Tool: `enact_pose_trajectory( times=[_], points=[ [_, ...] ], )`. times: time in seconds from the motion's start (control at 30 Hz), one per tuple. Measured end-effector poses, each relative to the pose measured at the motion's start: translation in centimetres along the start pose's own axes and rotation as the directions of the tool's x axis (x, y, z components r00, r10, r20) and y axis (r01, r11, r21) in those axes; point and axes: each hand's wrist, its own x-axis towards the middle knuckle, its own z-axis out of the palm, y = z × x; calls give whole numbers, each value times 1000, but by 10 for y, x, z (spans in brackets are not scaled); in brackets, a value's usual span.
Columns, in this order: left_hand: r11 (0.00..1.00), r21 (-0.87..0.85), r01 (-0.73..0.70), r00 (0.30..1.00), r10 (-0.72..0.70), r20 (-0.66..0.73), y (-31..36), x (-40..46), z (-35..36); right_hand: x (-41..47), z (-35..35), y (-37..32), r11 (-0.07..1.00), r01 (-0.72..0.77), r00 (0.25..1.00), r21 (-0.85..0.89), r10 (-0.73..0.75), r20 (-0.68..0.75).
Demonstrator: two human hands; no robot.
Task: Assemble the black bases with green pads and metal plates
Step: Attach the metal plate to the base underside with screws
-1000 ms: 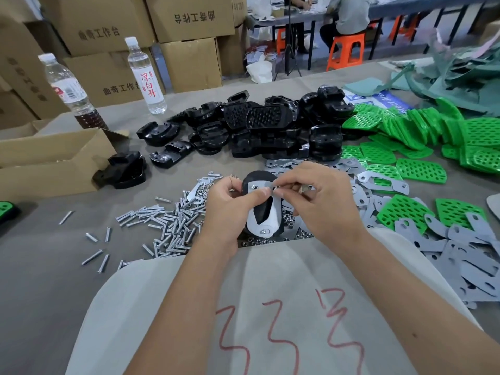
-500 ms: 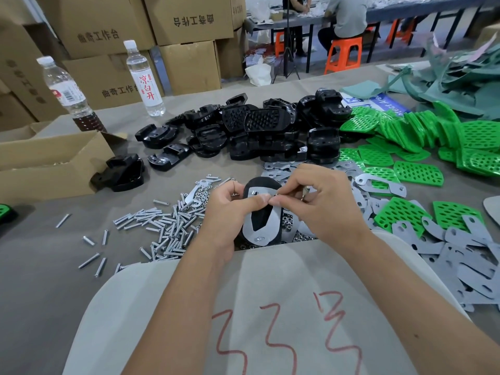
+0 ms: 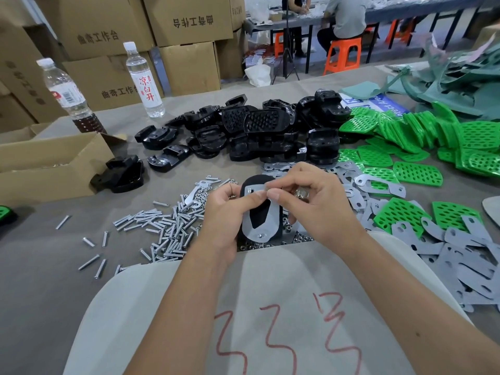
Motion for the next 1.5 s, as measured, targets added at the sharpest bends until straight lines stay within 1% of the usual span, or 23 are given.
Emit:
enact_pose_trajectory(
  times=[0.1,0.2,0.3,0.37,0.43,0.5,0.63,0.67,0.73,0.8,0.93,1.0,1.1,1.13,1.2,1.33,1.5],
  points=[
    [1000,-23,6,1000,-7,-22,0,1,0,-1,0,0,995,-34,999,91,35,-10],
    [1000,-10,7,1000,-7,-21,-1,1,2,-2,-2,1,995,-29,999,92,32,-31],
    [1000,-25,10,1000,-10,-20,0,0,3,-3,0,-2,995,-26,1000,99,24,15],
    [999,-33,9,999,-10,-39,1,0,2,-2,0,-1,992,-57,998,114,54,27],
    [999,-47,18,999,-20,-50,2,0,2,-2,0,0,985,-87,996,150,91,-18],
    [998,-52,23,998,-26,-51,2,1,2,-2,1,2,979,-90,995,181,96,-22],
    [999,-48,7,999,-9,-48,1,0,4,-4,6,-1,993,-54,998,106,51,29],
    [999,-37,3,999,-5,-48,0,0,4,-4,5,-1,991,-62,998,122,61,16],
    [1000,-21,4,998,-6,-55,-1,0,6,-3,1,0,982,-84,994,172,95,-60],
    [999,-32,14,997,-16,-77,-1,1,6,-3,1,0,982,-68,992,174,85,-91],
    [998,-60,12,997,-16,-70,0,1,5,-5,7,-2,998,-33,999,45,35,-41],
    [999,-49,9,999,-12,-52,-1,0,6,-4,6,1,996,-63,997,59,65,-41],
    [1000,-25,1,999,-2,-53,-2,-1,8,-3,4,-3,993,-77,992,92,85,-90],
    [1000,-30,4,998,-6,-57,-3,0,8,-3,3,-4,991,-81,992,109,91,-87],
    [999,-49,13,998,-15,-56,-3,1,6,-4,3,-5,988,-71,996,138,77,-36],
    [999,-38,12,999,-13,-32,-3,2,4,-3,6,-4,996,-64,998,59,65,-18],
    [1000,-23,11,1000,-11,-24,-4,2,3,-4,8,-5,998,-69,995,6,69,-75]
  ],
)
